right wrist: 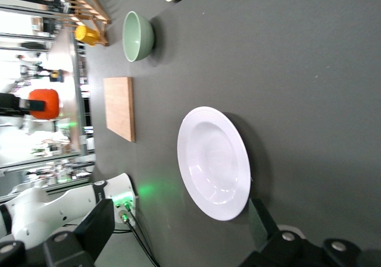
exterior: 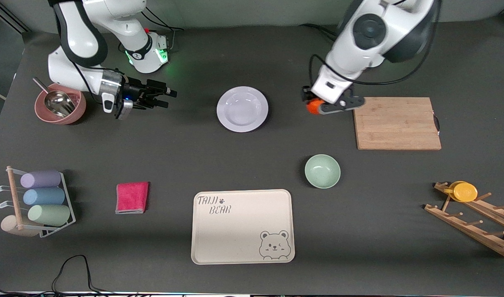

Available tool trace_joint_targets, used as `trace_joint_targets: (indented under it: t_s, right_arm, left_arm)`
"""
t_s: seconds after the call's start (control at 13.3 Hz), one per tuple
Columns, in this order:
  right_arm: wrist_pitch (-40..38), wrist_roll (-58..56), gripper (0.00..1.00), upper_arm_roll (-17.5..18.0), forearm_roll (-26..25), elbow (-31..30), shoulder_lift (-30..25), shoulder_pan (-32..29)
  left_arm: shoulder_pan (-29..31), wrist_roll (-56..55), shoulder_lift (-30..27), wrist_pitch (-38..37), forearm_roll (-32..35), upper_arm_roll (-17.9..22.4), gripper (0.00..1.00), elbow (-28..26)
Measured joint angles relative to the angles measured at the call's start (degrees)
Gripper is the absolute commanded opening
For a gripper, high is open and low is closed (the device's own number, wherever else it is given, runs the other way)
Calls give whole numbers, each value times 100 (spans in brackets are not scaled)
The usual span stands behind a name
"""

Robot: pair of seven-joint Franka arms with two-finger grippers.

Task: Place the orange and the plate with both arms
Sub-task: 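Carry the orange onto the white plate while the right gripper approaches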

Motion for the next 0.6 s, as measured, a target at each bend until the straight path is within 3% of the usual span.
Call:
trace_joint_targets:
  t_s: [0.23, 0.6]
  right_arm:
    - [4, -1295, 100, -119, 854, -196, 663, -1]
    - [-196, -3111, 100, -135, 2141, -196, 1909, 1]
  left_arm:
    - [-559, -1503, 555, 851, 305, -417, 0, 37]
    - [-1781, -4717, 2173, 1270, 2621, -440, 0, 790]
